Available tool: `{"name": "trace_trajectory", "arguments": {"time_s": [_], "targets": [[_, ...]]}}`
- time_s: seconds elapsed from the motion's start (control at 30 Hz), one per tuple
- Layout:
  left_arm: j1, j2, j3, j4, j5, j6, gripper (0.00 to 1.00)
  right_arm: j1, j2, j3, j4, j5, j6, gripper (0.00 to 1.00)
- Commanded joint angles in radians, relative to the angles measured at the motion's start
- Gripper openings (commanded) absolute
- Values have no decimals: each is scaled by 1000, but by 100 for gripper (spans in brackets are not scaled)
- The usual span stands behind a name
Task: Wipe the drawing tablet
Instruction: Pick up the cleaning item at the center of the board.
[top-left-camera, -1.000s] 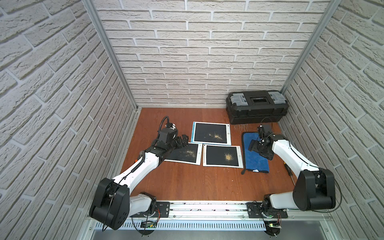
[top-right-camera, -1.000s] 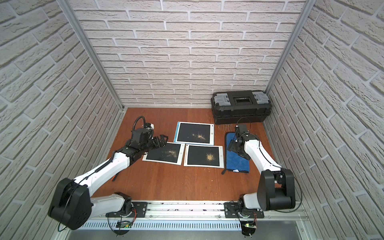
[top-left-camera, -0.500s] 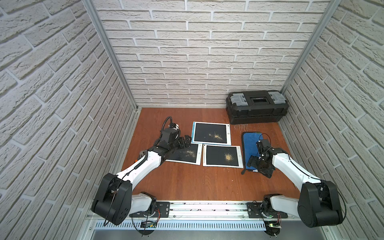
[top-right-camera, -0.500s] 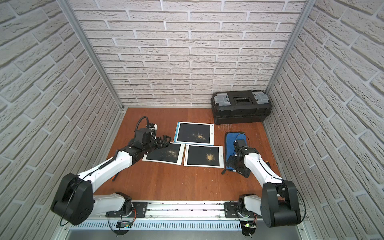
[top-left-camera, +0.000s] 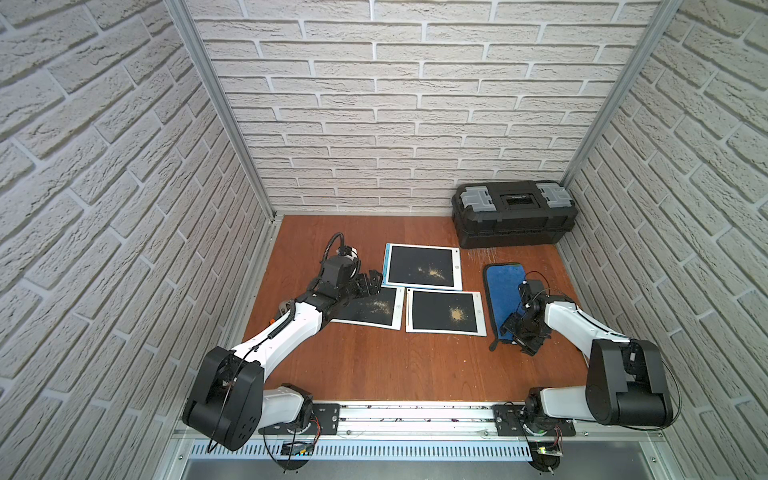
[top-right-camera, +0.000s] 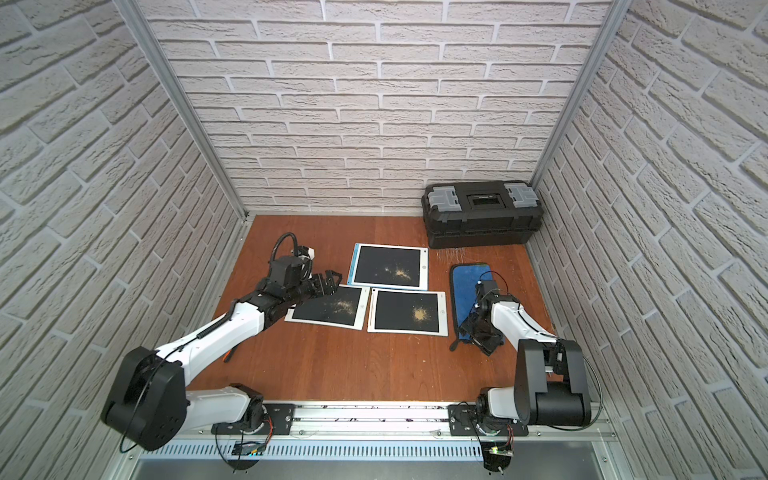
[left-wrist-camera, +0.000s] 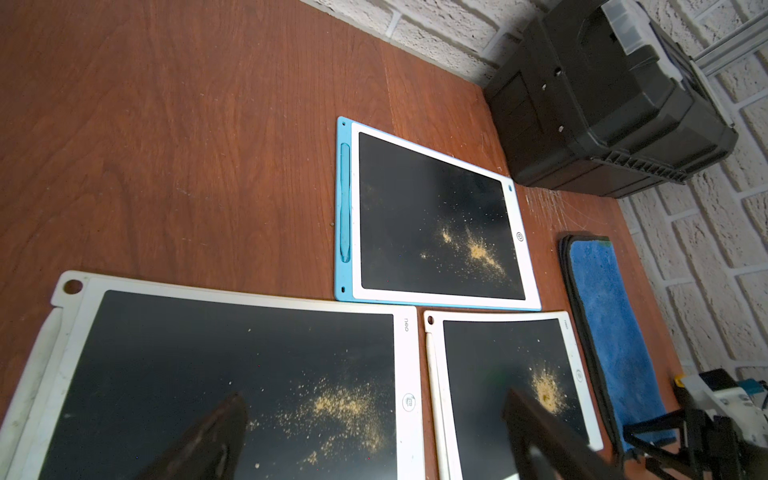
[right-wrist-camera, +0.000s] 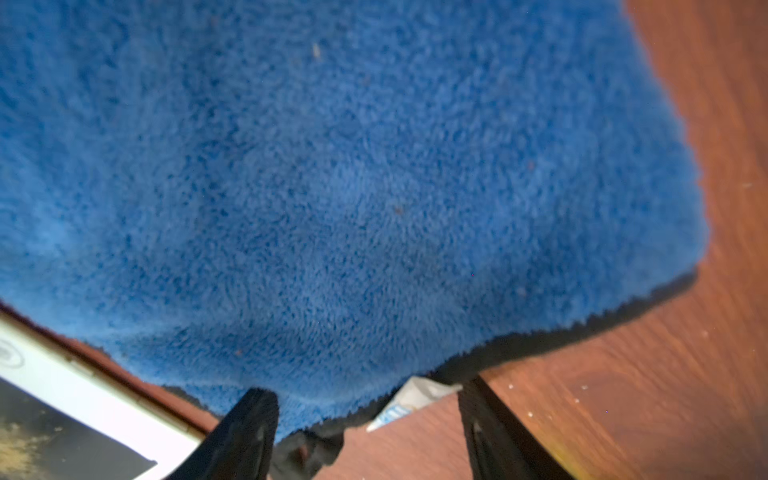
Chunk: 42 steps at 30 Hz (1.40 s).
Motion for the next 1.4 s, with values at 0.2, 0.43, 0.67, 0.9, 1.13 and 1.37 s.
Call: {"name": "trace_trajectory", "arguments": {"time_s": [0.2, 0.43, 0.67, 0.9, 1.13, 1.37], "targets": [[-5, 16, 56, -11, -18, 12, 98, -145, 56, 16, 132, 32, -53, 54], [-5, 30, 90, -35, -27, 11, 98, -217, 138, 71, 154, 33, -67, 39], [-5, 66, 175, -95, -15, 18, 98, -227, 83, 67, 157, 72, -68, 51], [-4, 134, 256, -130, 41, -2, 98, -237, 31, 61, 153, 94, -44, 86], [-5, 107, 261, -152, 7, -14, 98, -269, 147, 89, 170, 31, -21, 84], [-5, 70, 251, -181, -32, -17, 98, -274, 147, 67, 193, 64, 24, 84]]}}
